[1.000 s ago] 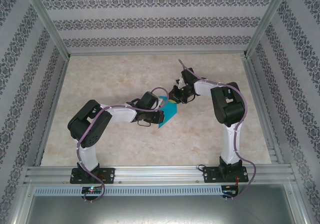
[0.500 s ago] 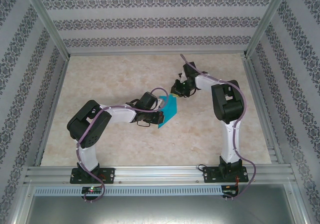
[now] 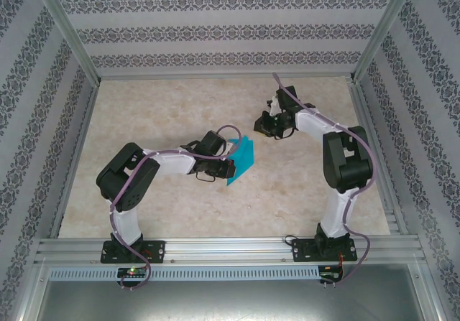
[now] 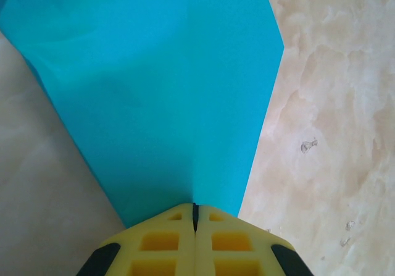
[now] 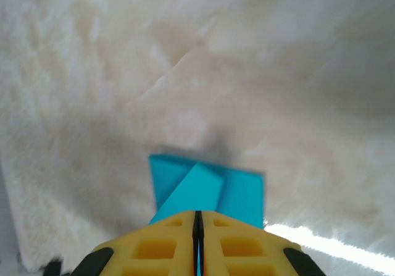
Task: Fold a paper plane with a square sheet of paper (pick it up from the middle)
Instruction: Fourth fold the wing at the center of the table.
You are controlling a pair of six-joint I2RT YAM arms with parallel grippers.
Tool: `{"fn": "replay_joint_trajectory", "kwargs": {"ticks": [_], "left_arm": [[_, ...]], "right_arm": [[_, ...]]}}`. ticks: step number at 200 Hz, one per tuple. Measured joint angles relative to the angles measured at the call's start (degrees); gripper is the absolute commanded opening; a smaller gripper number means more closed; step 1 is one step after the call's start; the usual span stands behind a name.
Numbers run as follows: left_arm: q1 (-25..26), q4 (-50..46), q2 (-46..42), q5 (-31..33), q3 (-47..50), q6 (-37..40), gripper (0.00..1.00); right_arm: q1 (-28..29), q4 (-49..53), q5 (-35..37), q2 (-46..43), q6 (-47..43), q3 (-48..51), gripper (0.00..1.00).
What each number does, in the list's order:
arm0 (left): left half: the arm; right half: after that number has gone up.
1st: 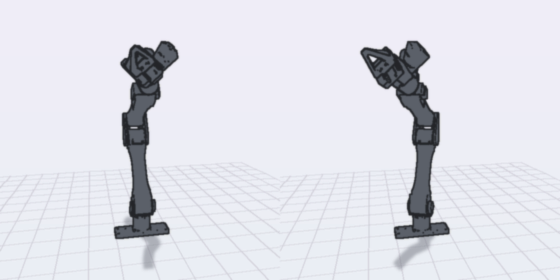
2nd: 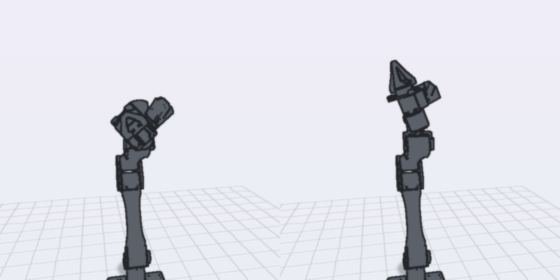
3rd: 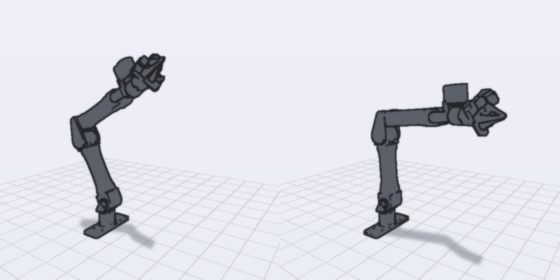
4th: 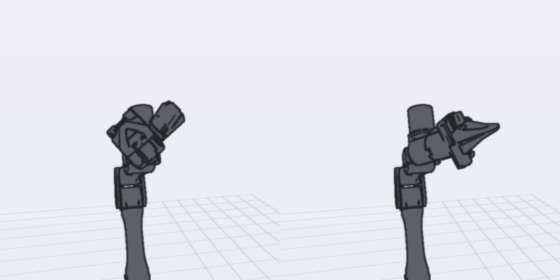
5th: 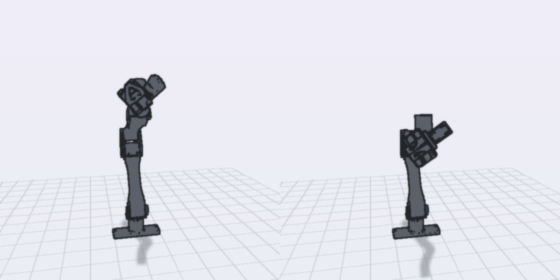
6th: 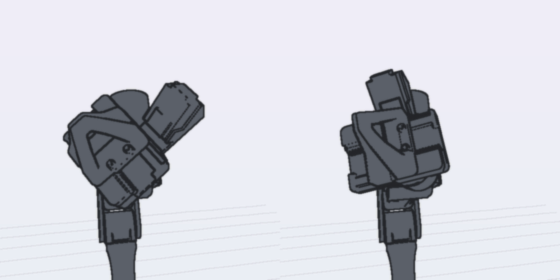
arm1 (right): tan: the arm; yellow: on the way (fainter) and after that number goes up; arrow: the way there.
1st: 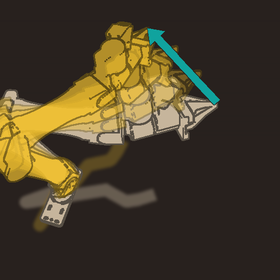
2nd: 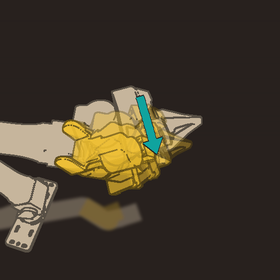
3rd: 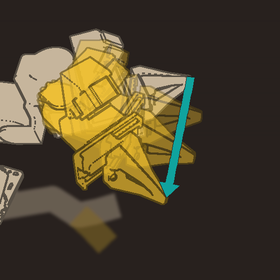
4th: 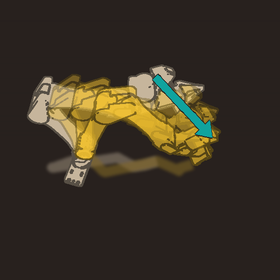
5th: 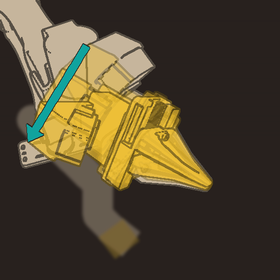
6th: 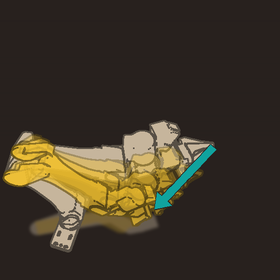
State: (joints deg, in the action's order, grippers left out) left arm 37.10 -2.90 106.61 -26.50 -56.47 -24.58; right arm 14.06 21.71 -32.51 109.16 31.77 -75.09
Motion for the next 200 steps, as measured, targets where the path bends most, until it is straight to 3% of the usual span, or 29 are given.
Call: {"fn": "replay_joint_trajectory", "kwargs": {"ticks": [62,138,200], "left_arm": [[0.0,-3.5,0.2,-2.3,-1.2,0.0,0.06],[-0.1,-3.6,0.1,-2.4,-1.2,-0.1,0.06],[0.0,-3.8,-2.9,-1.9,2.4,-1.4,0.08]], "right_arm": [[6.8,-6.1,-5.8,0.1,4.9,6.8,0.11],[7.1,-7.6,-6.0,8.4,5.6,4.8,0.1],[6.2,-4.3,-4.3,10.1,3.3,1.0,0.1]]}}
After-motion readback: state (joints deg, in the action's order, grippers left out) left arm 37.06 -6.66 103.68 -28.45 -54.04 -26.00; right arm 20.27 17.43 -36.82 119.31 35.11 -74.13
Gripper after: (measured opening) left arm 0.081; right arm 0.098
